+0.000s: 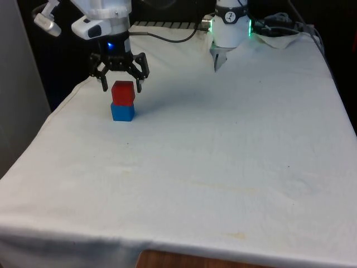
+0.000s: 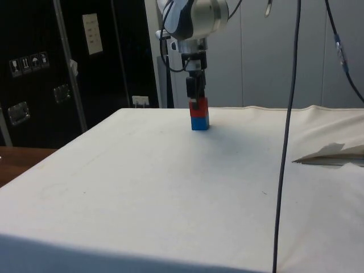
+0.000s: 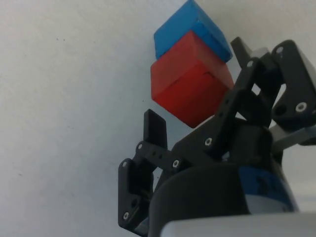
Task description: Stack the two cubes.
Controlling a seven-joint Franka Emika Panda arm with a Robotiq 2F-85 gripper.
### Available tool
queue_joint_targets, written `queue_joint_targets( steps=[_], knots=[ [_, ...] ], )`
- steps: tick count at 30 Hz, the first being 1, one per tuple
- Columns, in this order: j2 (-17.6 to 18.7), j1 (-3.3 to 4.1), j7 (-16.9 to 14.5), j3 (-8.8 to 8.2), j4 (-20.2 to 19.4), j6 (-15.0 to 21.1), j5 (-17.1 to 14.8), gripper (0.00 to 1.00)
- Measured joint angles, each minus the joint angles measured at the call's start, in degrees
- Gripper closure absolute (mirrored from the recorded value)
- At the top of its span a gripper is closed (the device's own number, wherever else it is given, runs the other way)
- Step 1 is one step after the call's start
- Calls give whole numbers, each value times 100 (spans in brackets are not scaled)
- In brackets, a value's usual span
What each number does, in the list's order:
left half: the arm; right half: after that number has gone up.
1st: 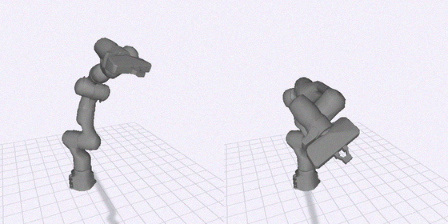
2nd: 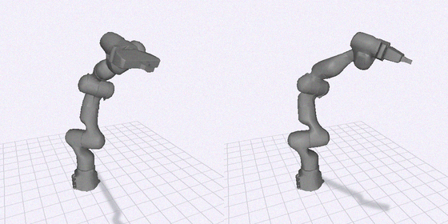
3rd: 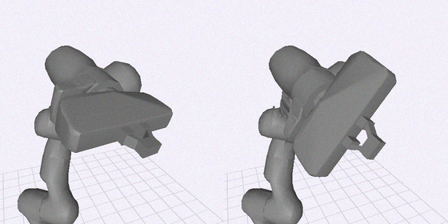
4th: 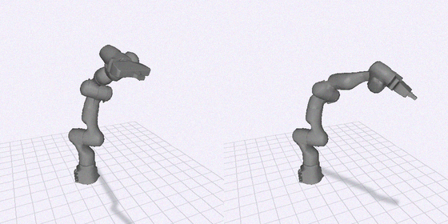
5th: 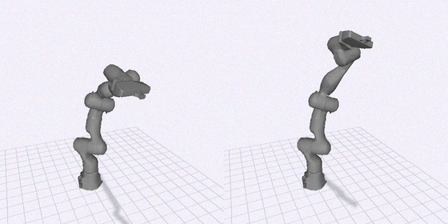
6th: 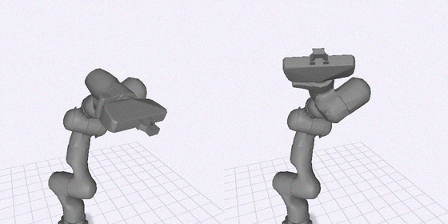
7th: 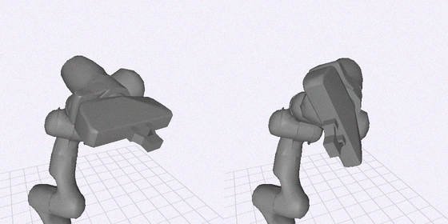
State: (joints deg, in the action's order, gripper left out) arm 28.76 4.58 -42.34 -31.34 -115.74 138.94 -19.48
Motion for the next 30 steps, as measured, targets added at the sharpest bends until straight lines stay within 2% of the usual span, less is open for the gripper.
queue_joint_targets(
  steps=[5, 10, 30],
  knots=[
    [-69, 0, 0, -17, 57, -69, 11, 0],
    [-332, 6, 17, -57, 74, -286, 115, 0],
    [-957, 6, 86, -126, 223, -791, 350, 0]
  ],
)
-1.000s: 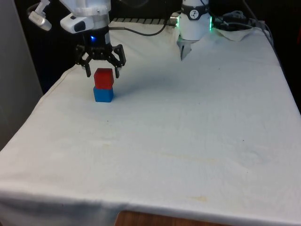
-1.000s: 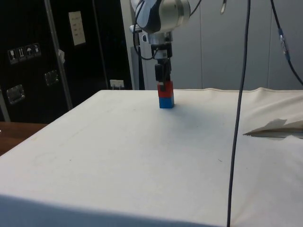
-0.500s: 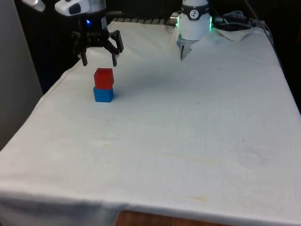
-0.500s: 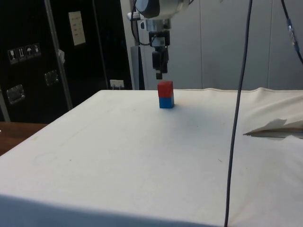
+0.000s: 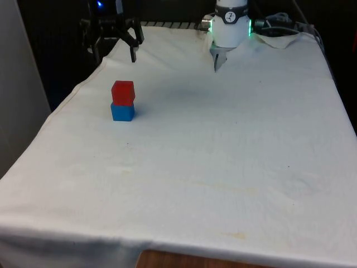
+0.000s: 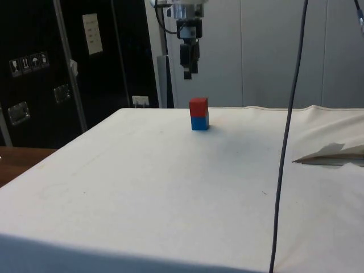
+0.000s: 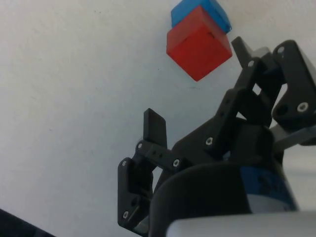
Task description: Stack the two cubes.
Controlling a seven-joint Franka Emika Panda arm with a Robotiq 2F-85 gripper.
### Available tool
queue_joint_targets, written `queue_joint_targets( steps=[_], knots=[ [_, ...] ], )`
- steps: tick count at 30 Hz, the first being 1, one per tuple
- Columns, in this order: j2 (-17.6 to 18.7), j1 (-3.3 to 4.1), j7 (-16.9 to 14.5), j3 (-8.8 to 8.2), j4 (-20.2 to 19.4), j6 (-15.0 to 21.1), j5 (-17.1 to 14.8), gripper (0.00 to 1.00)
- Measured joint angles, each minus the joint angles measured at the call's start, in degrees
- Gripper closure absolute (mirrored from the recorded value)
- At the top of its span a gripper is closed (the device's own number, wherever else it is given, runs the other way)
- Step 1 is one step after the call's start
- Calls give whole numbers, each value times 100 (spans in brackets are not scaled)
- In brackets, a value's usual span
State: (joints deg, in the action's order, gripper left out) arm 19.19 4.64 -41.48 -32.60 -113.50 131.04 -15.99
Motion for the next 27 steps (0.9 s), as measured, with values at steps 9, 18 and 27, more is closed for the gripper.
queue_joint_targets(
  steps=[9, 18, 27],
  knots=[
    [-223, 40, 138, 17, 86, -218, 149, 0],
    [-504, 109, 470, 132, 92, -327, 464, 0],
    [-533, 120, 556, 189, 115, -355, 527, 0]
  ],
)
